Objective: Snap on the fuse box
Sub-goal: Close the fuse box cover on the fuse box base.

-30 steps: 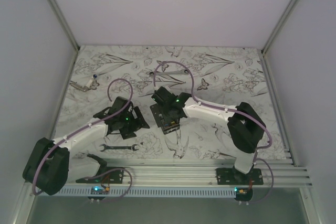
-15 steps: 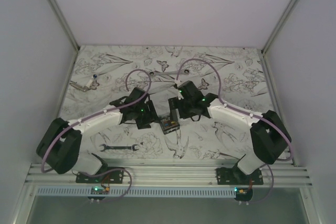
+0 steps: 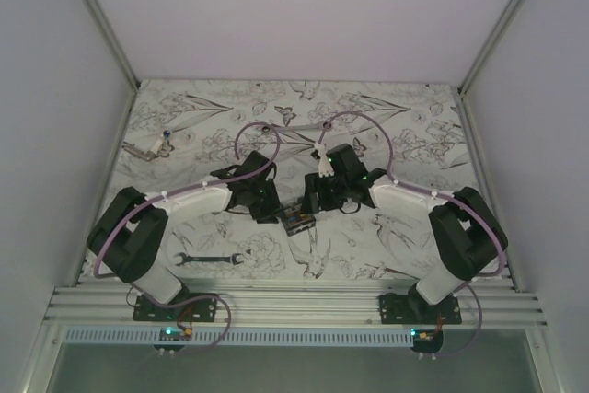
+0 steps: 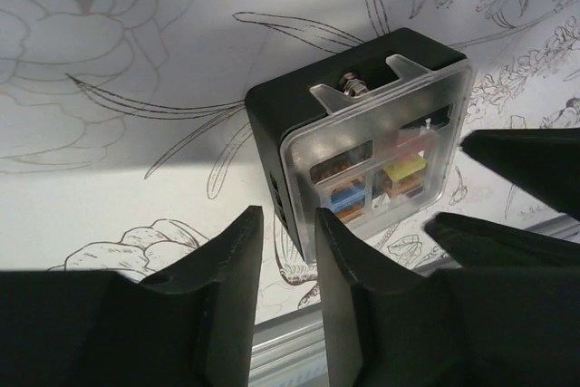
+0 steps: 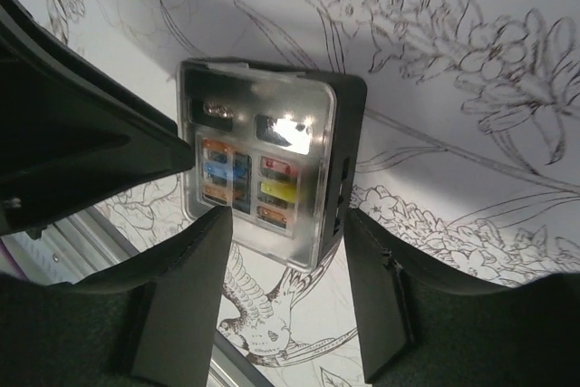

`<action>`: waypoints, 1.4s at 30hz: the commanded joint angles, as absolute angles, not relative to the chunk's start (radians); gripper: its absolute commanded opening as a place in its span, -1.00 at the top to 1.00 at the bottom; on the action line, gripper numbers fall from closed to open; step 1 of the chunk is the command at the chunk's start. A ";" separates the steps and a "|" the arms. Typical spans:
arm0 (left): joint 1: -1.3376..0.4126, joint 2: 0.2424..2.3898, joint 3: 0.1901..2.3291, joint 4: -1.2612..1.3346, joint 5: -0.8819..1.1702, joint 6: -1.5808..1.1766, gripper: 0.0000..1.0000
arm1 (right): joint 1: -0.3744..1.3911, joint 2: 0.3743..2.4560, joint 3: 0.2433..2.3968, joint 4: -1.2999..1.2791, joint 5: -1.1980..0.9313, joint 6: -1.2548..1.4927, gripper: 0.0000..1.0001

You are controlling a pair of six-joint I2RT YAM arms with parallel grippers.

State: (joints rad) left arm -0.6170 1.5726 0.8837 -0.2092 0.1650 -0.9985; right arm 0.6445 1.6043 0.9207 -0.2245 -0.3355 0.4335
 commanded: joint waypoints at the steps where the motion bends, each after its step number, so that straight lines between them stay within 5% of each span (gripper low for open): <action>1: -0.629 1.616 0.892 -0.228 0.179 -1.008 0.38 | 0.638 1.626 0.887 -0.156 -0.415 0.447 -0.14; 12: -0.652 1.675 0.871 -0.217 0.185 -1.012 0.61 | 0.638 1.631 0.758 -0.060 -0.513 0.502 0.33; 26: -0.619 1.634 0.801 -0.218 0.181 -1.006 0.46 | 0.650 1.602 0.596 0.014 -0.558 0.583 0.89; 28: -0.615 1.608 0.802 -0.219 0.180 -1.001 0.41 | 0.650 1.558 0.609 0.006 -0.549 0.581 0.85; 35: -0.592 1.553 0.842 -0.219 0.180 -0.969 0.16 | 0.620 1.471 0.702 -0.026 -0.481 0.588 0.03; 42: -0.559 1.567 0.886 -0.219 0.197 -0.945 0.03 | 0.566 1.522 0.727 0.041 -0.479 0.626 -0.11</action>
